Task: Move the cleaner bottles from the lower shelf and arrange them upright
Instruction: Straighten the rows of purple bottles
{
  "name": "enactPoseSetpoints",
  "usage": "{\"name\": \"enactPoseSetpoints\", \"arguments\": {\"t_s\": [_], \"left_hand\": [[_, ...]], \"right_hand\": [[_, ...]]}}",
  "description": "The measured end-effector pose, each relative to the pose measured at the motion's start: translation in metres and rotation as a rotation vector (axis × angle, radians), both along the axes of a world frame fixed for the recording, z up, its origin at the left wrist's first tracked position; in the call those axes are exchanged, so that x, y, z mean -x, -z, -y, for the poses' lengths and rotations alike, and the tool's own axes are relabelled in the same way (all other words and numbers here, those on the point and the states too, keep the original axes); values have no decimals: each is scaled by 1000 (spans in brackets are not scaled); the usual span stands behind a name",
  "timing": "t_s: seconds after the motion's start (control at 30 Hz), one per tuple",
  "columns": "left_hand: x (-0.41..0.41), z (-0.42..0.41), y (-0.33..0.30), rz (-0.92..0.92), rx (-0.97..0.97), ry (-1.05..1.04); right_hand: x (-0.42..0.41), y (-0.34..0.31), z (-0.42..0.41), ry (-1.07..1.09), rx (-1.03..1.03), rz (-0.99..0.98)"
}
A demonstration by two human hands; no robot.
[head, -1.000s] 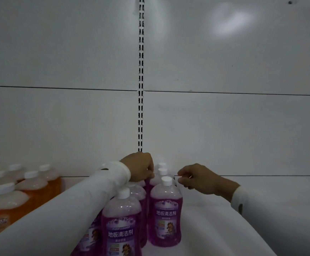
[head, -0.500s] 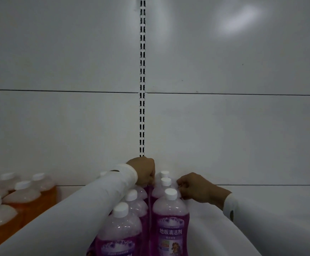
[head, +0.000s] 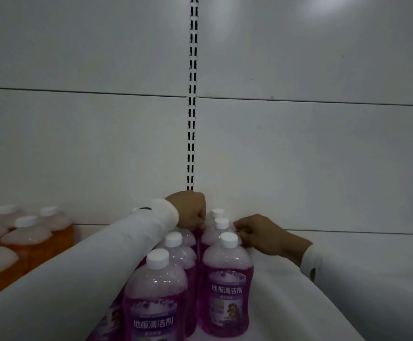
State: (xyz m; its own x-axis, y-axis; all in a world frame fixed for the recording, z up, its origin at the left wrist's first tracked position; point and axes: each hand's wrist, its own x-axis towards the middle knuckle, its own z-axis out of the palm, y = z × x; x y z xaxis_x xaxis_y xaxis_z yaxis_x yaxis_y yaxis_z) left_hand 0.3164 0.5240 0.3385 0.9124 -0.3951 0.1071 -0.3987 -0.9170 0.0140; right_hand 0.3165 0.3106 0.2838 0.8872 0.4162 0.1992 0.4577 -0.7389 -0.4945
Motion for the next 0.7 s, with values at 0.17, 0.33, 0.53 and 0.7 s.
{"name": "enactPoseSetpoints", "arguments": {"t_s": [0.17,0.33,0.53,0.7], "left_hand": [[17,-2,-7,-12,128,52],[51,-2,-20,-115,226,136],[67,-3,-15,-225,158,122],[69,-7,-11,-228,143,143]], "right_hand": [[15,-15,11,10,-43,80],[53,-44,23,-51,-71,-58],[79,-39,14,-191,154,-200],[77,-24,4,-182,181,-12]]}}
